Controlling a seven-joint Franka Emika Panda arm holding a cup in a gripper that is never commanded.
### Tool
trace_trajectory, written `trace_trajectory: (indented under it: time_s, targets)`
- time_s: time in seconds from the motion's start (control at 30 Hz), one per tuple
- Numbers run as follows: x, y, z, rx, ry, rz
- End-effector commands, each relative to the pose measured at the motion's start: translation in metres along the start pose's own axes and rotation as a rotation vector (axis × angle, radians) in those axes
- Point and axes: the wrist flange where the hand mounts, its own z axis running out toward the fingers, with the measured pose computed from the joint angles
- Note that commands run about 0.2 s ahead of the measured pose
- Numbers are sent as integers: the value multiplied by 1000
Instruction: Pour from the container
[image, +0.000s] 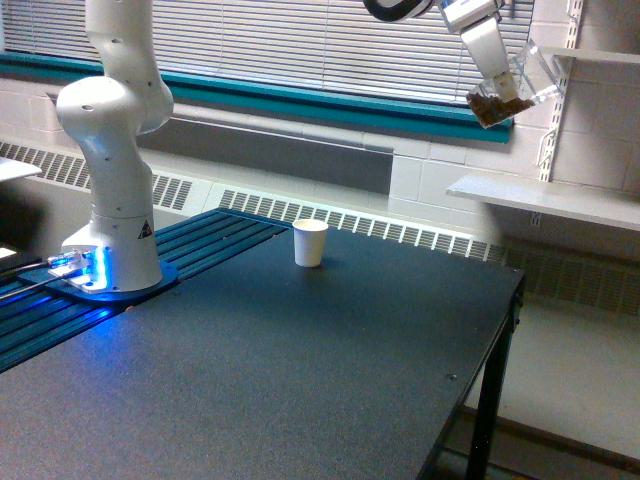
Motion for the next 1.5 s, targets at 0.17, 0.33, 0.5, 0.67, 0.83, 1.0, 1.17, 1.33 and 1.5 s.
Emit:
trace_trajectory:
  time_s: [0.17,0.33,0.5,0.67,0.83,1.0,1.17,1.33,1.5]
  targets:
    - [-57,47,63,-94,-169,94]
    - [-66,54,69,-112,-185,85]
    - [-68,53,69,-115,-186,63]
    - [-70,52,68,-121,-180,40]
    - [-77,52,65,-138,-173,10]
    - [-92,51,62,-147,-173,-7]
    - [-111,51,56,-158,-172,-34]
    - [-132,49,47,-164,-166,-55]
    - [-157,46,37,-168,-161,-76]
